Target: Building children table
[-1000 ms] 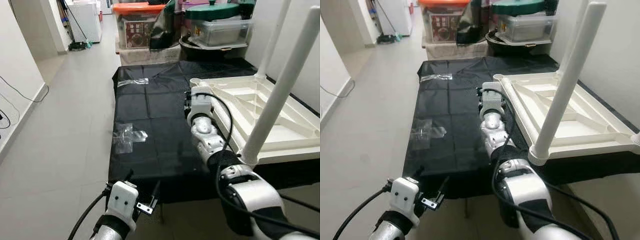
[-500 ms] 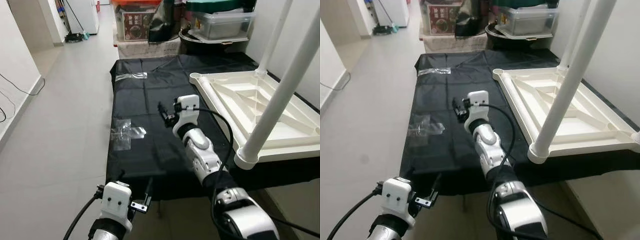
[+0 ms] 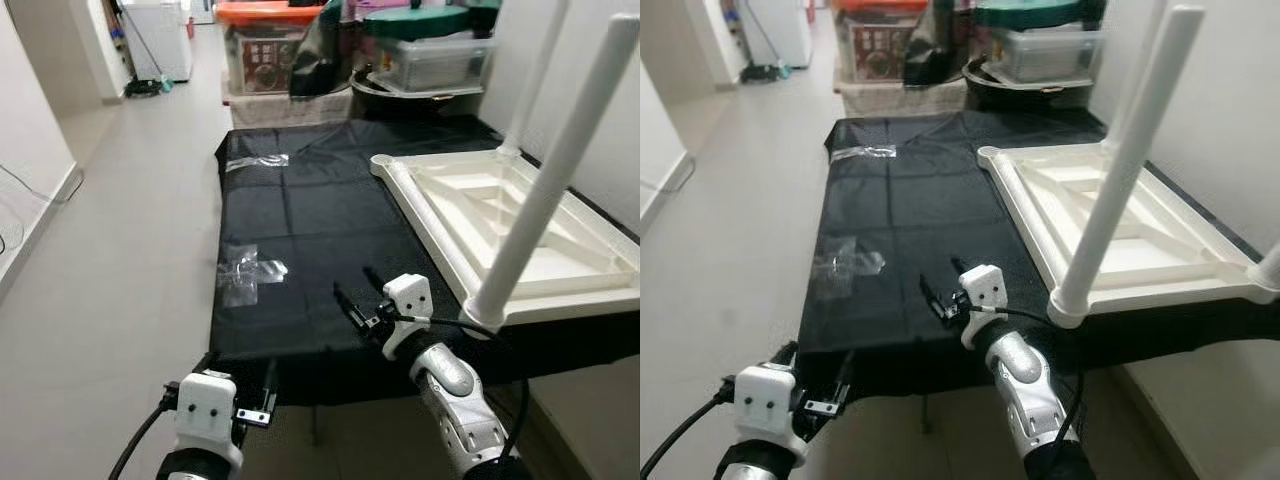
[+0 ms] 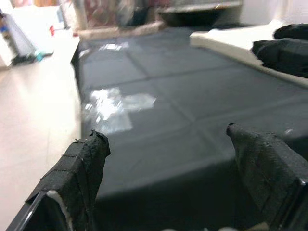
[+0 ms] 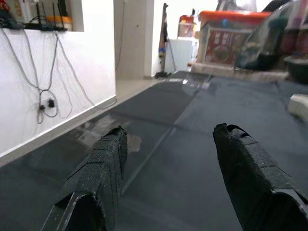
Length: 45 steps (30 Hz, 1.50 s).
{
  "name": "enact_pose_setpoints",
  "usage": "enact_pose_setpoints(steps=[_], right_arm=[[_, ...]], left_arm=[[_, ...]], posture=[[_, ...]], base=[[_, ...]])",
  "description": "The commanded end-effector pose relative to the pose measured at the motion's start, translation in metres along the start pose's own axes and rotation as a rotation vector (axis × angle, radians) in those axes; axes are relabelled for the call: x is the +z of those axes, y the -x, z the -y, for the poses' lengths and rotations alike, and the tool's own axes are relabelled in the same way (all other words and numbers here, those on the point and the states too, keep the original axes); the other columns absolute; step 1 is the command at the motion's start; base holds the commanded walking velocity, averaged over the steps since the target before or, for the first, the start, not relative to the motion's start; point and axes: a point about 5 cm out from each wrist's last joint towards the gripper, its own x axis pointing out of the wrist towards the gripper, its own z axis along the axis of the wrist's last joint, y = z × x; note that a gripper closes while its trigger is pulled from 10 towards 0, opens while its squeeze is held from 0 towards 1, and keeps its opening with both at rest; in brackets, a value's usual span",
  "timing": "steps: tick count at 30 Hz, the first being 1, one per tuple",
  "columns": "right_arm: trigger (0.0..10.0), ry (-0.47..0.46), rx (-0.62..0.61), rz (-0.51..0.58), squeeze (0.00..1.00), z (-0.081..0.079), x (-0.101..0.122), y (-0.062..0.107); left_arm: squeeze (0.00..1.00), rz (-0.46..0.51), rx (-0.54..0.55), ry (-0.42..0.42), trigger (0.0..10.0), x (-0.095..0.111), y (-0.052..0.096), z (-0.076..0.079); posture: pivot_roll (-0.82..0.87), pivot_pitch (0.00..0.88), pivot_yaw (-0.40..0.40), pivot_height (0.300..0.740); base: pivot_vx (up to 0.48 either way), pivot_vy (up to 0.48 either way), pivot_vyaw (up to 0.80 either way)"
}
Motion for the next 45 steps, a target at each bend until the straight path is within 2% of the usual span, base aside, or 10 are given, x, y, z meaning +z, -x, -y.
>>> enact_pose_setpoints(steps=[1, 14, 28, 30, 37, 39, 40, 41, 42, 45], right_arm=[[10.0, 0.004, 0.007, 0.013, 0.0, -0.002, 0.004, -0.004], [10.0, 0.012, 0.006, 0.01, 0.0, -0.003, 0.011, -0.008], [10.0, -0.007, -0.016, 0.015, 0.0, 0.002, 0.024, -0.023], [10.0, 0.046, -0.068, -0.041, 0.0, 0.012, 0.031, -0.034], [10.0, 0.1, -0.151, -0.129, 0.0, 0.027, 0.039, -0.047], [10.0, 0.228, -0.159, -0.287, 0.0, 0.045, 0.043, -0.058], [10.0, 0.228, -0.159, -0.287, 0.0, 0.045, 0.043, -0.058], [10.0, 0.263, -0.165, -0.368, 0.0, 0.052, 0.042, -0.06], [10.0, 0.238, -0.172, -0.46, 0.0, 0.059, 0.037, -0.058], [10.0, 0.223, -0.199, -0.512, 0.0, 0.065, 0.034, -0.056]], left_arm=[[0.0, 0.003, -0.002, -0.008, 10.0, -0.001, -0.001, -0.001], [0.0, 0.004, 0.013, -0.009, 10.0, -0.002, -0.004, -0.003], [0.0, -0.024, -0.003, -0.01, 10.0, -0.006, -0.005, 0.0], [0.0, -0.03, -0.011, -0.009, 10.0, -0.006, -0.005, 0.001], [0.0, -0.04, -0.029, 0.0, 10.0, -0.007, -0.005, 0.002], [0.0, -0.051, -0.037, 0.009, 10.0, -0.009, -0.005, 0.003], [0.0, -0.051, -0.037, 0.009, 10.0, -0.009, -0.005, 0.003], [0.0, -0.053, -0.038, 0.011, 10.0, -0.009, -0.004, 0.004], [0.0, -0.052, -0.041, 0.01, 10.0, -0.009, -0.005, 0.005], [0.0, -0.05, -0.045, 0.009, 10.0, -0.009, -0.006, 0.007]], posture=[[0.03, 0.0, -0.008, 0.74], [0.03, 0.0, -0.01, 0.74], [0.04, 0.003, -0.019, 0.74], [0.04, 0.01, -0.021, 0.74], [0.03, 0.018, -0.023, 0.74], [0.02, 0.024, -0.026, 0.74], [0.02, 0.024, -0.026, 0.74], [0.02, 0.024, -0.026, 0.74], [0.01, 0.029, -0.03, 0.74], [0.0, 0.03, -0.043, 0.74]], base=[[0.469, 0.0, 0.0], [0.452, 0.0, 0.0], [0.0, 0.0, 0.0], [0.0, 0.0, 0.0], [0.0, 0.0, 0.0], [0.0, 0.0, 0.0], [0.0, 0.0, 0.0], [0.0, 0.0, 0.0], [0.0, 0.0, 0.0], [0.0, 0.0, 0.0]])
